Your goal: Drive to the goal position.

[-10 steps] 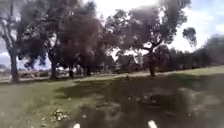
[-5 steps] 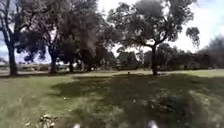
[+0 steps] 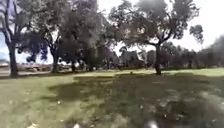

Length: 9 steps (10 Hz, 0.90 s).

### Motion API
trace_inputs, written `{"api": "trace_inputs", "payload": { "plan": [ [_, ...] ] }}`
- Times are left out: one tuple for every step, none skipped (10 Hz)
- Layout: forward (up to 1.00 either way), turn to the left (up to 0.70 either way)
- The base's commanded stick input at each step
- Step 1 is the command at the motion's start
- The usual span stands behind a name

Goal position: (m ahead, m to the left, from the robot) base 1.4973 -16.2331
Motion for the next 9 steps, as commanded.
{"api": "trace_inputs", "payload": {
  "plan": [
    [0.70, 0.00],
    [0.70, 0.00],
    [0.70, 0.00],
    [0.70, 0.00],
    [0.70, 0.00],
    [0.70, 0.00],
    [0.70, 0.00],
    [0.70, 0.00],
    [0.70, 0.00]
  ]
}}
